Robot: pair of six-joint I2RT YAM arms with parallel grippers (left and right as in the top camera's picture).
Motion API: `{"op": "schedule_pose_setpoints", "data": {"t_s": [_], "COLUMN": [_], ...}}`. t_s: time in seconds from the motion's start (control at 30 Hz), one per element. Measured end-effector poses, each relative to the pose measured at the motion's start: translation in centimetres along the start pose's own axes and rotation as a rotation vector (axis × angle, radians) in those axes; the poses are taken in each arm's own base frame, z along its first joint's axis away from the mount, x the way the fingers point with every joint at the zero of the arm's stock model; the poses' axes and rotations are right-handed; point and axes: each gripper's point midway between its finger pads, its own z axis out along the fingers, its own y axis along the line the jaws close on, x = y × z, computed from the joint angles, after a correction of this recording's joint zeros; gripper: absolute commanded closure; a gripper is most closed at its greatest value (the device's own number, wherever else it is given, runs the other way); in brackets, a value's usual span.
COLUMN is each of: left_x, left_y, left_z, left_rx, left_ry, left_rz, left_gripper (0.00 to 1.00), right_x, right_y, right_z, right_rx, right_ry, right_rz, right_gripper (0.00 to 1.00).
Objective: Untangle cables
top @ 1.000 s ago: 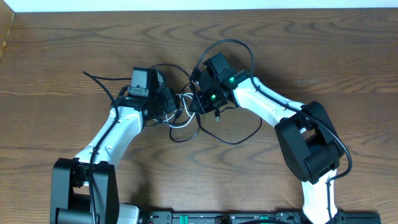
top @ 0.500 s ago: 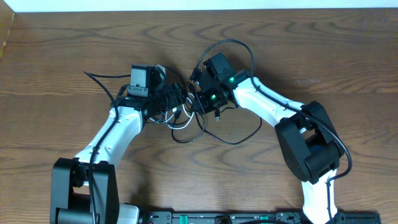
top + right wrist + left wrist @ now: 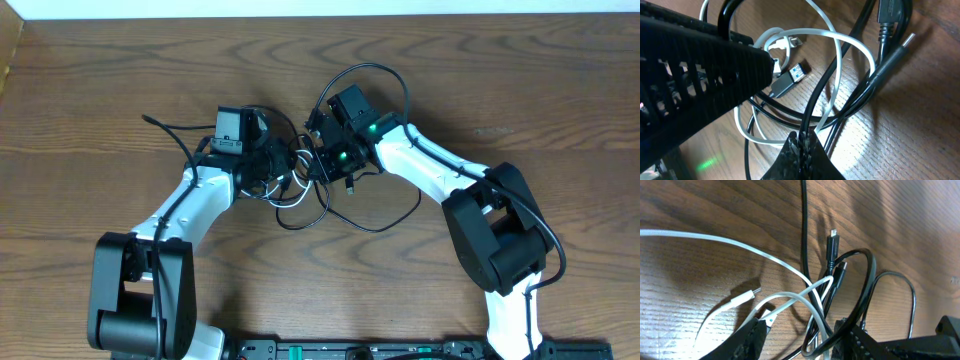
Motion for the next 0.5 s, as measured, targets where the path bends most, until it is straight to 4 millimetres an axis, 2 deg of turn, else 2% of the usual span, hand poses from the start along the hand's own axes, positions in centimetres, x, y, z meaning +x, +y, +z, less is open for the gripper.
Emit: {"op": "schedule_pose_setpoints", "data": {"t_s": [0.2,0.27,0.5], "left_x": [-0.17,-0.19,-0.07], "left_y": [0.29,0.33,0.43], "left_z": [0.00,0.00,0.00], "left_rx": [-0.016,-0.019,-0.023], "left_ry": [-0.011,-0.012,-0.007], "left_rz": [-0.002,-0.002,-0.008], "left_gripper": [0.53,0.48,0.49], "right_x": [-0.02,-0.03,-0.04], "right_y": [0.01,-0.01,-0.01], "right_z": [0.00,-0.01,-0.01], "right_rx": [0.000,0.000,0.000], "right_ry": [-0.001,-0.001,-0.001], "right_rz": [0.000,0.000,0.000], "right_gripper": [0.99,0.99,0.99]}}
